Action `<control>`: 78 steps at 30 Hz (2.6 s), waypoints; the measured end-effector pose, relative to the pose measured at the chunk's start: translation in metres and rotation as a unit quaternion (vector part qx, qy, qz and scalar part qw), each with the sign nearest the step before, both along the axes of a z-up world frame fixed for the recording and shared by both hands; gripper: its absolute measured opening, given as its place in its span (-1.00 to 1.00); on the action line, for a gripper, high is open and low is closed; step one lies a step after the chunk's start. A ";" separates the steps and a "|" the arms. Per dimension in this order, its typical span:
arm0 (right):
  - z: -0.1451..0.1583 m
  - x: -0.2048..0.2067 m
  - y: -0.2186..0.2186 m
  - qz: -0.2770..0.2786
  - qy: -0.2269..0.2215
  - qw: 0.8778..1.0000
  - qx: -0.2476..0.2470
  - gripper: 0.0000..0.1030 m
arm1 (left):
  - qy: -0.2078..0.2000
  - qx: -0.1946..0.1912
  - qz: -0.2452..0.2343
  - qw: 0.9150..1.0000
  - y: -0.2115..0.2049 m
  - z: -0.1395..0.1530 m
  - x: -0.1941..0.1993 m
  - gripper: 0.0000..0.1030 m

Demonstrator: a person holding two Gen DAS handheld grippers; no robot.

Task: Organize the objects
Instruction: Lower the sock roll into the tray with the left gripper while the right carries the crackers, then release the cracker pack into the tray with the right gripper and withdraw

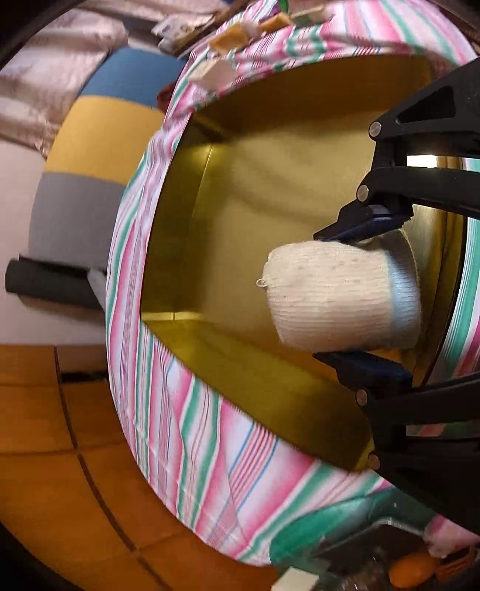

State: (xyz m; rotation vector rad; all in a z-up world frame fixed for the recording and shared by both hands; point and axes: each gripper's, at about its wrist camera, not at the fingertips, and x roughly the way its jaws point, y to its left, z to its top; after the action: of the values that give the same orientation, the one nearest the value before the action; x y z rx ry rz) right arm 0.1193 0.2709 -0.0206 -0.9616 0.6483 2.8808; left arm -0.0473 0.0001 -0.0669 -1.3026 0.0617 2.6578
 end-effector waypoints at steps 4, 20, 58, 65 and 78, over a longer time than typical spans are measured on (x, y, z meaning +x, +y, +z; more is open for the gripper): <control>0.004 -0.015 -0.023 0.031 0.003 1.000 0.002 -0.05 | 0.021 -0.002 0.031 0.999 -0.014 0.011 -0.002 0.39; -0.023 -0.099 -0.129 0.136 -0.078 0.986 0.052 -0.05 | 0.079 0.078 0.169 0.979 -0.076 0.068 0.009 0.91; -0.007 -0.066 -0.056 0.005 -0.025 0.998 0.063 0.00 | 0.049 0.118 0.031 0.991 0.002 0.061 0.040 0.97; -0.024 -0.022 0.026 -0.114 -0.050 0.992 0.034 0.00 | 0.035 0.133 -0.070 0.988 0.053 0.057 0.070 1.00; -0.059 0.065 0.170 -0.332 -0.097 0.938 -0.013 0.00 | 0.015 0.082 -0.210 0.974 0.131 0.040 0.130 1.00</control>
State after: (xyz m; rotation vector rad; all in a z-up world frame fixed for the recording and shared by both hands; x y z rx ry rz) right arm 0.1843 0.4410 -0.0800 -0.8105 0.8032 2.1635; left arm 0.0827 0.1312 -0.0264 -1.0612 0.1069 2.2697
